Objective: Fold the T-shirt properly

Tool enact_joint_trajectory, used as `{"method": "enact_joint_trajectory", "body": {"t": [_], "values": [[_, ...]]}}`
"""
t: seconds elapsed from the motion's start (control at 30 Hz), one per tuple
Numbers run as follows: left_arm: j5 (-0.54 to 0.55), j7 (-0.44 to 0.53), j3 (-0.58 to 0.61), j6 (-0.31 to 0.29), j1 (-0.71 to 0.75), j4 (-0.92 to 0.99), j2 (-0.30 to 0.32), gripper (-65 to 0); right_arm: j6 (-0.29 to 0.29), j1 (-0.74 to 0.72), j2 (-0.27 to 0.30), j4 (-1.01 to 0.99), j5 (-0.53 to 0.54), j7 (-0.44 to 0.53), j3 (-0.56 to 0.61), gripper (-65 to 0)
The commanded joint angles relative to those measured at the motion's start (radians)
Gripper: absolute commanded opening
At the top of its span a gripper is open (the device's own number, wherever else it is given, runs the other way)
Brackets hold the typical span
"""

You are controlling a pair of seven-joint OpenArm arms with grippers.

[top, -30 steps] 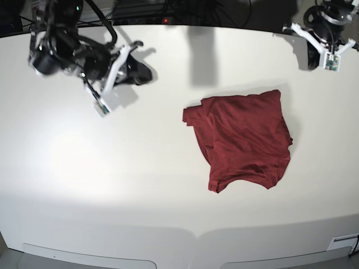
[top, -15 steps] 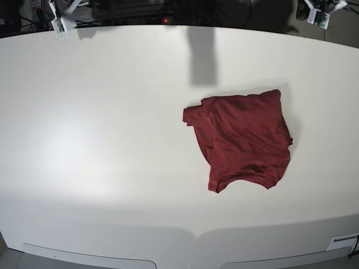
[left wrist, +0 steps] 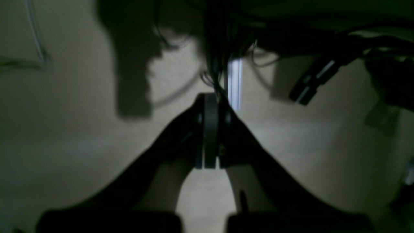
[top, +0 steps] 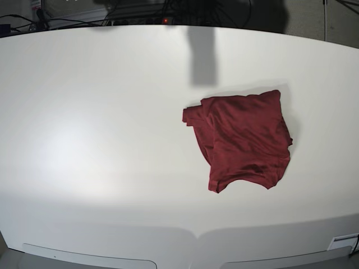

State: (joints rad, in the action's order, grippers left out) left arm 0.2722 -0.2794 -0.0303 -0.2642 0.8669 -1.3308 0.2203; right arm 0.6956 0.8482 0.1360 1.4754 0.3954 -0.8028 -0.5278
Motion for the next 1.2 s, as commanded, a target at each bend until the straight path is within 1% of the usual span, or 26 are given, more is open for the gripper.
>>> {"method": "enact_joint_trajectory", "body": {"t": [0.0, 0.07, 0.2, 0.23, 0.3, 0.4, 0.47, 0.53, 0.6, 0.63, 0.7, 0.73, 0.8, 0.83, 0.87, 0.93, 1.0, 1.1, 1.17], "values": [[0.005, 0.023, -0.001, -0.009, -0.009, 0.062, -0.008, -65.0, 0.003, -0.013, 0.023, -0.055, -0.01, 0.029, -0.007, -65.0], [0.003, 0.081, -0.001, -0.017, -0.079, 0.217, -0.023, -65.0, 0.003, -0.079, 0.052, -0.195, -0.039, 0.058, -0.007, -65.0], [-0.04, 0.213, -0.001, -0.017, -0.214, 0.488, -0.033, -65.0, 0.003, -0.212, 0.123, -0.449, -0.099, 0.113, -0.007, -65.0], [-0.04, 0.241, -0.001, -0.017, -0.245, 0.545, -0.032, -65.0, 0.003, -0.244, 0.141, -0.509, -0.127, 0.146, -0.007, -65.0], [-0.041, 0.283, -0.001, -0.016, -0.305, 0.647, -0.032, -65.0, 0.003, -0.307, 0.173, -0.625, -0.203, 0.241, -0.006, -65.0], [-0.046, 0.338, -0.001, -0.016, -0.39, 0.773, -0.032, -65.0, 0.003, -0.399, 0.204, -0.789, -0.331, 0.362, 0.002, -65.0], [-0.081, 0.357, -0.001, -0.016, -0.44, 0.835, -0.032, -65.0, 0.003, -0.452, 0.218, -0.883, -0.396, 0.427, 0.036, -65.0], [-0.103, 0.381, -0.001, -0.016, -0.479, 0.88, -0.032, -65.0, 0.003, -0.494, 0.225, -0.959, -0.436, 0.504, 0.093, -65.0], [-0.108, 0.417, -0.001, -0.004, -0.506, 0.911, -0.032, -65.0, 0.003, -0.528, 0.226, -1.01, -0.454, 0.576, 0.176, -65.0], [-0.108, 0.437, -0.001, 0.013, -0.515, 0.922, -0.035, -65.0, 0.001, -0.542, 0.223, -1.027, -0.453, 0.606, 0.224, -65.0], [-0.108, 0.477, -0.001, 0.066, -0.528, 0.935, -0.043, -64.5, -0.066, -0.569, 0.211, -1.046, -0.452, 0.661, 0.33, -65.0], [-0.108, 0.493, -0.001, 0.083, -0.534, 0.939, -0.046, -62.2, -0.107, -0.58, 0.202, -1.05, -0.451, 0.674, 0.381, -65.0], [-0.108, 0.493, -0.001, 0.092, -0.546, 0.939, -0.052, -59.7, -0.179, -0.604, 0.183, -1.055, -0.439, 0.684, 0.478, -65.0], [-0.108, 0.488, -0.001, 0.092, -0.552, 0.939, -0.056, -59.5, -0.208, -0.616, 0.173, -1.056, -0.424, 0.684, 0.519, -65.0], [-0.107, 0.484, -0.001, 0.092, -0.558, 0.939, -0.061, -59.5, -0.224, -0.624, 0.164, -1.058, -0.402, 0.683, 0.555, -65.0], [-0.104, 0.476, -0.001, 0.092, -0.566, 0.94, -0.073, -59.5, -0.228, -0.639, 0.145, -1.059, -0.356, 0.68, 0.611, -65.0], [-0.104, 0.463, -0.001, 0.092, -0.571, 0.939, -0.085, -59.5, -0.232, -0.649, 0.128, -1.059, -0.333, 0.68, 0.647, -65.0], [-0.104, 0.464, -0.001, 0.092, -0.571, 0.939, -0.102, -59.5, -0.234, -0.655, 0.11, -1.059, -0.332, 0.684, 0.659, -65.0], [-0.103, 0.468, -0.001, 0.093, -0.571, 0.939, -0.116, -59.5, -0.235, -0.657, 0.108, -1.059, -0.332, 0.693, 0.659, -65.0]]}}
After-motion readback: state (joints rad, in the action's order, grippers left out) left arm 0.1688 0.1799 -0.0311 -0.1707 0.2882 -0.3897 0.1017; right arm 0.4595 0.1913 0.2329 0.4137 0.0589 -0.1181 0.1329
